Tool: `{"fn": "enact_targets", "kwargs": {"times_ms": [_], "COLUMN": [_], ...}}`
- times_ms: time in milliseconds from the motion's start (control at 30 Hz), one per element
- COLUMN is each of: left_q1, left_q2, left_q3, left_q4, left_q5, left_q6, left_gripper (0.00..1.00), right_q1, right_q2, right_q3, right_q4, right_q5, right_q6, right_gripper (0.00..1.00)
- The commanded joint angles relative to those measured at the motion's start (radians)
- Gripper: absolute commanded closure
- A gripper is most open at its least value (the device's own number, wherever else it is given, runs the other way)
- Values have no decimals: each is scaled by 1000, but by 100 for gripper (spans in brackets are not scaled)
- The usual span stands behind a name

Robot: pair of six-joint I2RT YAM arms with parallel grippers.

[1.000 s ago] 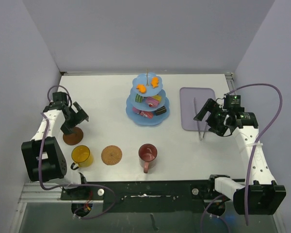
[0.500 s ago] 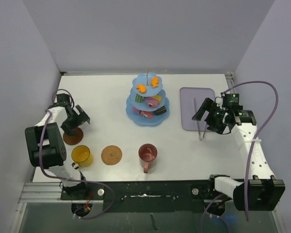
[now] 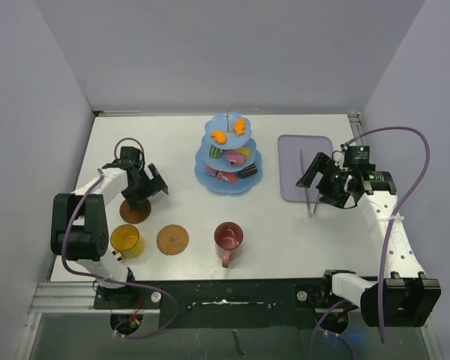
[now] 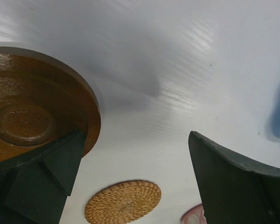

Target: Serve the afternoon tea

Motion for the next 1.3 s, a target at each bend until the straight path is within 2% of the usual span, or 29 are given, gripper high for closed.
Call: {"fn": "enact_targets", "kwargs": {"times_ms": [0, 300, 400, 467, 600, 800, 933, 1100, 1267], "left_q1": [-69, -258, -285, -278, -191, -52, -41, -47, -83], "left_q2": [-34, 94, 70, 19, -78, -165, -147, -128, -66], "left_q3": [47, 131, 147, 157, 171, 39, -18, -86, -93], "left_q4": [74, 155, 153, 139, 45, 19, 14, 99, 132], "left_q5": [77, 110, 73, 32, -55, -83, -59, 16, 21], "left_q6": [-58, -153, -189, -169, -96, -54, -44, -70, -79], "left_gripper": [7, 7, 9, 9, 9, 9, 9, 9, 9], "right_q1": [3, 35, 56, 65, 75, 114, 143, 170, 196], "right_q2": [-36, -45, -45, -45, -40, -32, -20, -7, -2], "right_q3": [-12, 0, 11, 15, 6, 5, 22, 32, 42], "right_q4": [20, 31, 34, 32, 40, 56, 57, 51, 49], "right_q5": [-15, 6, 30, 39, 41, 64, 85, 94, 101], "right_q6": [14, 4, -7, -8, 4, 24, 20, 19, 19], "right_gripper": [2, 2, 2, 2, 2, 2, 2, 2, 2]}}
